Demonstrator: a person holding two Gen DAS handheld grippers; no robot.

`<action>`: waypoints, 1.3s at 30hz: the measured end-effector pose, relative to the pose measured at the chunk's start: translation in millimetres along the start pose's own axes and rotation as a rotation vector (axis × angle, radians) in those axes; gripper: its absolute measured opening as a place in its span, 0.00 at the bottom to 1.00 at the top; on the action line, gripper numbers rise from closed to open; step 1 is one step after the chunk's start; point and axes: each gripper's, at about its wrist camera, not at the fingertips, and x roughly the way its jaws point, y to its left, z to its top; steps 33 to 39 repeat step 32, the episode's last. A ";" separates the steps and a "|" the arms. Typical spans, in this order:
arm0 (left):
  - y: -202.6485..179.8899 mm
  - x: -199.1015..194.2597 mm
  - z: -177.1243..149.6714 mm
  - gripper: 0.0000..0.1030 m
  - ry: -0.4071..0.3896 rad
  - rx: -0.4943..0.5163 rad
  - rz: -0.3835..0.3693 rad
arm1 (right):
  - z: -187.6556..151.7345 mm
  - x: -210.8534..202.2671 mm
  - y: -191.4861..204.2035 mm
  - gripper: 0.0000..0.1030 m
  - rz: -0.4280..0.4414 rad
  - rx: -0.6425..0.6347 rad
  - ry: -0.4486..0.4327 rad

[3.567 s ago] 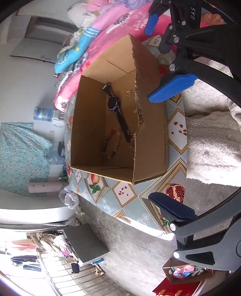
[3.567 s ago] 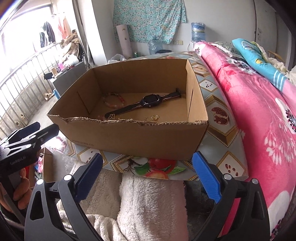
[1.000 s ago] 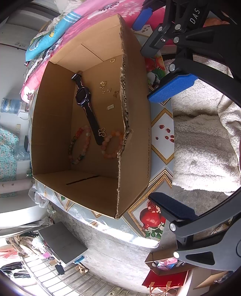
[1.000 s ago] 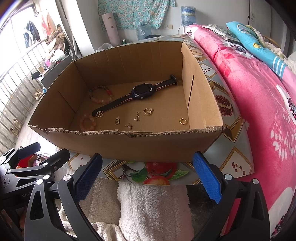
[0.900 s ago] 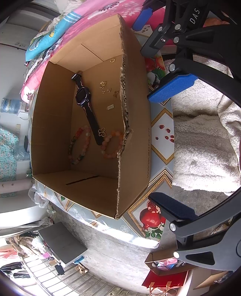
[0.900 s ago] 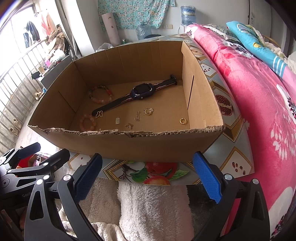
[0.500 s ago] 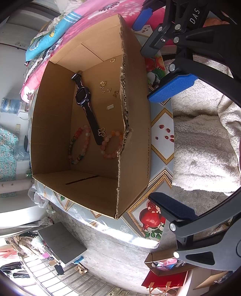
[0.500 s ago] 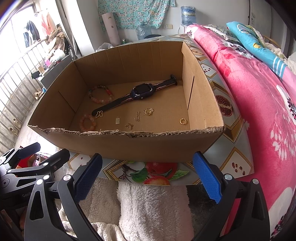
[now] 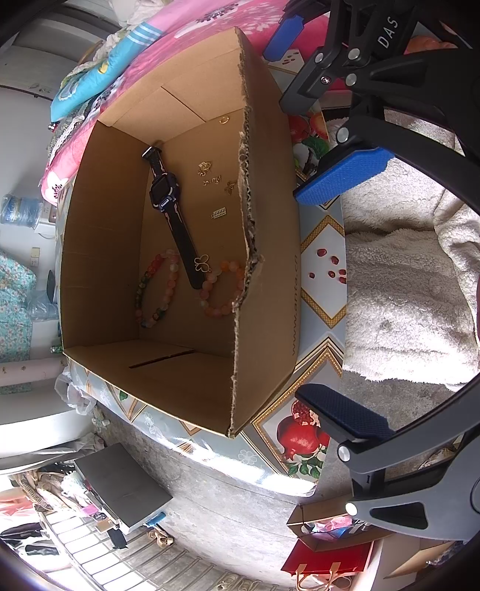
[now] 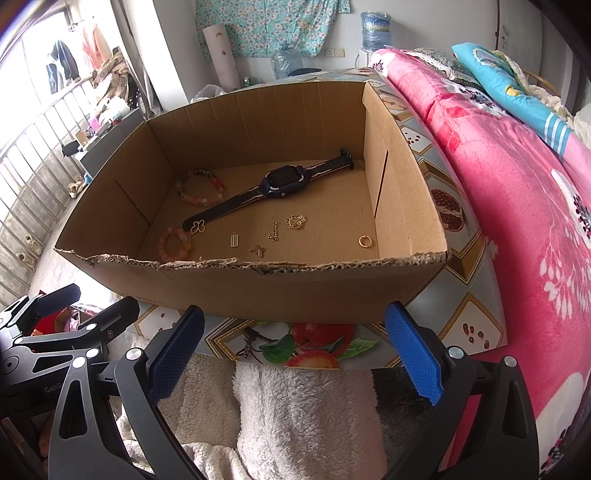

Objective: Organize jewelry

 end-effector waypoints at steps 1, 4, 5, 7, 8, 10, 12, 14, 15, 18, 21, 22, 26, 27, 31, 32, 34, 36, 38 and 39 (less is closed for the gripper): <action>-0.4 0.1 -0.2 0.91 0.001 0.000 0.000 | 0.0 -0.3 0.4 0.93 -0.001 0.000 0.000; 0.2 -0.1 0.1 0.91 0.000 0.000 0.000 | 0.0 -0.3 0.4 0.93 -0.001 0.001 0.000; 0.1 -0.1 0.0 0.91 -0.001 0.000 0.000 | 0.0 -0.4 0.5 0.93 -0.001 0.000 -0.001; -0.1 -0.1 -0.2 0.91 0.000 0.000 -0.001 | 0.1 -0.3 0.4 0.93 -0.001 0.000 0.000; 0.1 0.0 0.0 0.91 0.000 0.000 -0.001 | 0.1 -0.3 0.4 0.93 -0.001 0.000 0.000; -0.1 -0.1 -0.1 0.91 0.001 0.000 -0.001 | 0.1 -0.4 0.4 0.93 -0.001 0.000 0.000; 0.1 -0.1 0.3 0.91 0.000 0.000 -0.001 | 0.2 -0.4 0.4 0.93 -0.001 0.000 0.000; 0.0 -0.2 0.3 0.91 0.000 0.001 0.000 | 0.1 -0.3 0.5 0.93 -0.001 0.000 0.000; 0.0 -0.1 0.2 0.91 0.000 0.001 0.000 | 0.2 -0.3 0.5 0.93 -0.001 0.000 0.000; 0.0 0.2 0.1 0.91 0.003 0.000 -0.001 | 0.4 0.0 0.3 0.93 -0.002 -0.001 0.002; 0.3 1.2 -1.1 0.91 0.005 0.002 0.000 | -0.3 0.0 -0.2 0.93 -0.004 -0.002 0.002; 0.1 0.9 -1.6 0.91 0.002 0.003 0.002 | -0.2 0.1 0.1 0.93 -0.003 -0.002 0.002; 0.2 0.9 -1.2 0.91 0.005 0.003 0.001 | -0.1 0.0 0.3 0.93 -0.004 -0.002 0.003; 0.0 0.7 -1.4 0.91 0.005 0.004 0.001 | -0.1 -0.1 0.3 0.93 -0.004 -0.002 0.002; -0.1 0.4 -1.2 0.91 0.006 0.004 0.001 | -0.1 0.0 0.3 0.93 -0.004 -0.001 0.003; 0.0 0.7 -0.7 0.91 0.007 0.003 0.001 | -0.5 0.1 0.1 0.93 -0.004 -0.001 0.004; 0.0 0.7 -0.7 0.91 0.007 0.003 0.001 | -0.5 0.1 0.1 0.93 -0.004 -0.001 0.004; 0.0 0.7 -0.7 0.91 0.007 0.003 0.001 | -0.5 0.1 0.1 0.93 -0.004 -0.001 0.004; 0.0 0.7 -0.7 0.91 0.007 0.003 0.001 | -0.5 0.1 0.1 0.93 -0.004 -0.001 0.004; 0.0 0.7 -0.7 0.91 0.007 0.003 0.001 | -0.5 0.1 0.1 0.93 -0.004 -0.001 0.004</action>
